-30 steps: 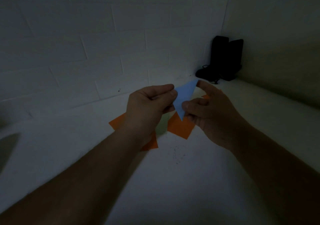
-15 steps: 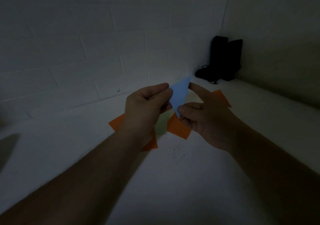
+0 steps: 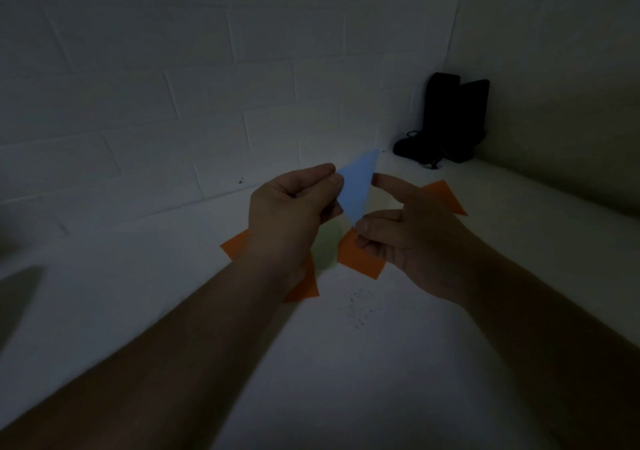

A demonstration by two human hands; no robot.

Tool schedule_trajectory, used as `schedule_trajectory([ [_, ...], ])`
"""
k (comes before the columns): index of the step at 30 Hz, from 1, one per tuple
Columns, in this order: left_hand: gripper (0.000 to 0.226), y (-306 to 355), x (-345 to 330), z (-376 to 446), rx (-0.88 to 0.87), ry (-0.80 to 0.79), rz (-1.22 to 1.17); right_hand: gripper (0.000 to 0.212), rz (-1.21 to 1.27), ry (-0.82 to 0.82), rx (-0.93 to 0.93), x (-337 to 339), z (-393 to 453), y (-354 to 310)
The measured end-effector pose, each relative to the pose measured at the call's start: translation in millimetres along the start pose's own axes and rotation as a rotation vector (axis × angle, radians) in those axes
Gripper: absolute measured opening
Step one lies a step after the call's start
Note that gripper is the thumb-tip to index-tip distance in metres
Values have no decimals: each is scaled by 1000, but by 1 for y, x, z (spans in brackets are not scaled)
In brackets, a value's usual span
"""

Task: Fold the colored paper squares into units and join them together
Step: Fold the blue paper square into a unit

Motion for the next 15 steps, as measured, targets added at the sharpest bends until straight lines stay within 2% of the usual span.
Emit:
schedule_trajectory([
  [4,19,3,1,0,-13,1,-2,85,-37,27,22,1,-2,1],
  [8,18,11,8,5,-33,16,-43,80,-85,14,52,1,-5,-3],
  [15,18,35,32,18,-135,126,-126,50,-2,81,40,12,0,-1],
])
Point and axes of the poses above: each hand's wrist, its own z-axis towards the middle knuckle, its own x-axis out of the back of the hand, y = z × x, the point moved 3 cm from there along z, towards the middle knuckle, and after that the axes turned 2 degrees about z, right-handed, at the moved point
